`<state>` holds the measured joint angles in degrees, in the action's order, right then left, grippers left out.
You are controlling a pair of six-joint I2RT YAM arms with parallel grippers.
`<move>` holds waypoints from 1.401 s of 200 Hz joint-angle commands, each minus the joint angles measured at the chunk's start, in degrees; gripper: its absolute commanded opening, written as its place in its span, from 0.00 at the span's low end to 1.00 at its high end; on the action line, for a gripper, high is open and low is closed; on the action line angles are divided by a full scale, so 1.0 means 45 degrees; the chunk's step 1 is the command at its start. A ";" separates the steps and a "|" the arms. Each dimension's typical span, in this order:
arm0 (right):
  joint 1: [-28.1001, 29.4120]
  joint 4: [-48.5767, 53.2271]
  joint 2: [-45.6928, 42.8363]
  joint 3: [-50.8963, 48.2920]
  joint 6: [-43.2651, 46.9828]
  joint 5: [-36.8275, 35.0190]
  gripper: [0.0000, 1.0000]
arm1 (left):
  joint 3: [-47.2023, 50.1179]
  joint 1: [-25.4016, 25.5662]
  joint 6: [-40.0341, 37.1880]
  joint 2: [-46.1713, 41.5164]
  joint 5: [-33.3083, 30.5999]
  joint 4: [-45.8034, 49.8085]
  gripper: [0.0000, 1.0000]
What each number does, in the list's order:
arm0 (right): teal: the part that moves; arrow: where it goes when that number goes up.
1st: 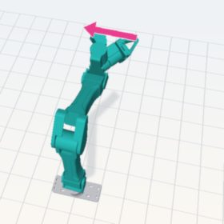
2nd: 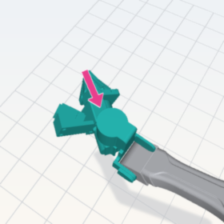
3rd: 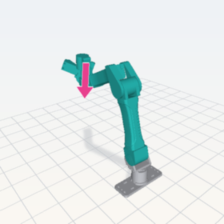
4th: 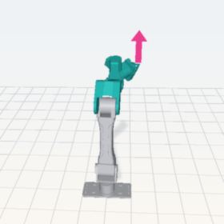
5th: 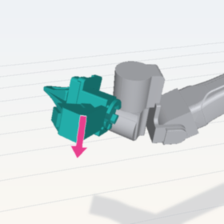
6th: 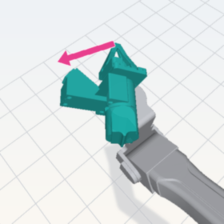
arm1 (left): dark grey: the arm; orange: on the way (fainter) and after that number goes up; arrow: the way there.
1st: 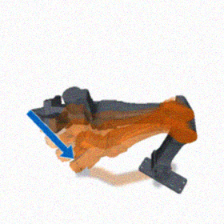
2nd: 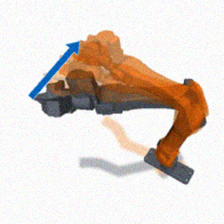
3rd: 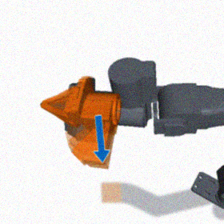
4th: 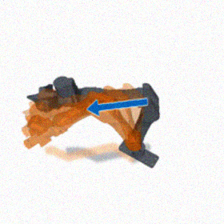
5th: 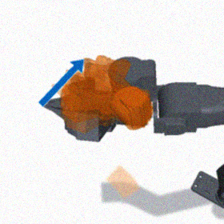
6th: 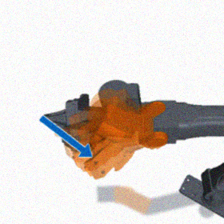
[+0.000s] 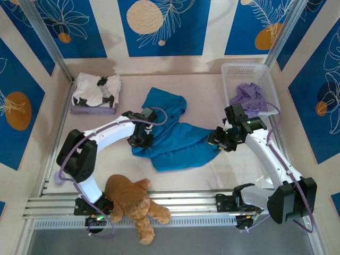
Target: Fold and stack the t-shirts
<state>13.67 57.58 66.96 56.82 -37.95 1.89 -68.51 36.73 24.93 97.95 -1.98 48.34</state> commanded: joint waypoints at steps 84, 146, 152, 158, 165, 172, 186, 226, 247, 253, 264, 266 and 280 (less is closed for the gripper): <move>0.0464 -0.0950 0.2507 -0.0548 0.0451 -0.1102 0.48 | -0.3017 -0.4723 -0.1459 -0.2723 0.0378 0.1201 0.00; 0.0529 -0.1578 0.2999 -0.0449 0.0280 -0.0855 0.48 | -0.3743 -0.8227 -0.1615 -0.4009 0.0765 0.0729 0.00; 0.0554 -0.1608 0.2958 -0.0458 0.0242 -0.0832 0.48 | -0.3605 -0.8548 -0.1544 -0.4178 0.0915 0.0589 0.00; 0.0587 -0.1679 0.2881 -0.0494 0.0195 -0.0783 0.48 | -0.3455 -0.8841 -0.1499 -0.4306 0.1076 0.0470 0.00; 0.0594 -0.1825 0.2824 -0.0543 0.0168 -0.0655 0.48 | -0.3275 -0.9102 -0.1477 -0.4438 0.1257 0.0340 0.00; 0.0617 -0.1999 0.2760 -0.0610 0.0195 -0.0490 0.48 | -0.3064 -0.9322 -0.1496 -0.4531 0.1410 0.0242 0.00; 0.0625 -0.2226 0.2828 -0.0616 0.0222 -0.0383 0.48 | -0.2531 -0.9805 -0.1447 -0.4638 0.1812 0.0093 0.00; 0.0823 -0.3359 0.4051 0.0265 0.1080 0.0121 0.48 | -0.0974 -1.0308 -0.1306 -0.4657 0.3235 -0.0321 0.00; 0.1000 -0.3672 0.5041 0.1196 0.1652 0.0234 0.48 | -0.0735 -1.0311 -0.1320 -0.4660 0.3348 -0.0389 0.00; 0.1024 -0.3692 0.5340 0.1498 0.1755 0.0075 0.48 | -0.0736 -1.0339 -0.1339 -0.4676 0.3333 -0.0390 0.00; 0.1038 -0.3752 0.5897 0.2046 0.1969 -0.0183 0.47 | -0.0769 -1.0377 -0.1378 -0.4658 0.3311 -0.0370 0.00; 0.1013 -0.3768 0.6018 0.2150 0.2008 -0.0224 0.47 | -0.0781 -1.0386 -0.1379 -0.4648 0.3311 -0.0356 0.00; 0.0949 -0.3773 0.6721 0.2821 0.2265 -0.0418 0.46 | -0.0847 -1.0406 -0.1418 -0.4598 0.3306 -0.0312 0.00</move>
<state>18.04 42.17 93.06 64.73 -31.38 0.43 -72.03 -9.32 18.94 77.34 11.05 47.68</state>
